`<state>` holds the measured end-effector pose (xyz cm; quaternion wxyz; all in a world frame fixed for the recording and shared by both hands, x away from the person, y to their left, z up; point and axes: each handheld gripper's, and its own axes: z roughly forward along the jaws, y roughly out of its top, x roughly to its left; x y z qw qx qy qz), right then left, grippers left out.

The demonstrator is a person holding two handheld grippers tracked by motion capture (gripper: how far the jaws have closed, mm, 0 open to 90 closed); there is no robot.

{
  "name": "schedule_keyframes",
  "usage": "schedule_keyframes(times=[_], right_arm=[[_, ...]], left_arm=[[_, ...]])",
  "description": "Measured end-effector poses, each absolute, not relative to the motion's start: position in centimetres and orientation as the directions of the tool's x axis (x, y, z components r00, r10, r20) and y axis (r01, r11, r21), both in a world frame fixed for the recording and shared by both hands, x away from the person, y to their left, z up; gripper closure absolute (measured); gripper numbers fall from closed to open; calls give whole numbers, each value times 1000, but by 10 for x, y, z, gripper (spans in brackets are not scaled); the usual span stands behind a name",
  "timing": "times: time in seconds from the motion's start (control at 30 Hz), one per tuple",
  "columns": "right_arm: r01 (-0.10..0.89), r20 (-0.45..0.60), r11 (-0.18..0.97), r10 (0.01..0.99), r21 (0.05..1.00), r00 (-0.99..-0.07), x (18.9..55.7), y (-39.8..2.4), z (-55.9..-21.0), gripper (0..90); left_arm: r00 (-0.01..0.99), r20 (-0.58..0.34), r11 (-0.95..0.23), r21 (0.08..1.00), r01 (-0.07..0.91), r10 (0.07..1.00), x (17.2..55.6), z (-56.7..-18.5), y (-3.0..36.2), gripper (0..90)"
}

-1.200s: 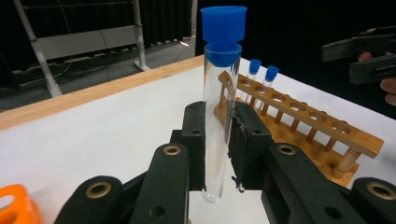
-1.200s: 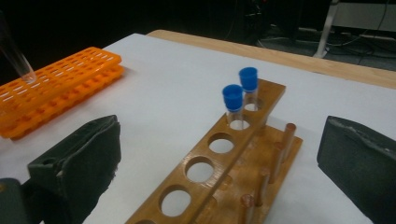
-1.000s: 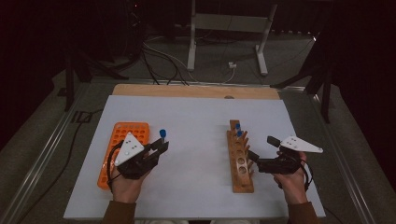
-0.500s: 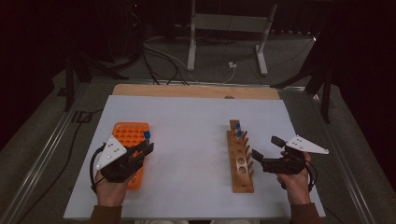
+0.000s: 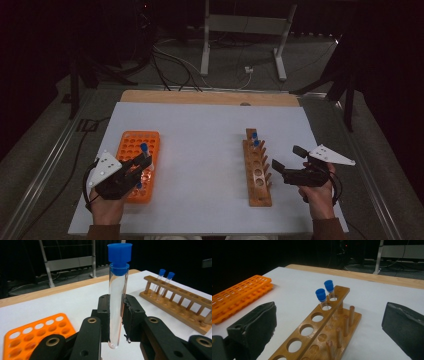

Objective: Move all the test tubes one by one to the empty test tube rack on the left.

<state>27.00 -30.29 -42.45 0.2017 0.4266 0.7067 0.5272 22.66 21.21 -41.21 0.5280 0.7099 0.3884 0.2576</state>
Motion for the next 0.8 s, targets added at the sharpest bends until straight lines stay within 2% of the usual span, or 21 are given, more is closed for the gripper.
schedule_keyframes(times=[0.8], right_arm=[[389,170,70,818,918,-549,269,-307,-424,0]], left_arm=[[491,-54,-118,943,313,869,213,-429,248,781]])
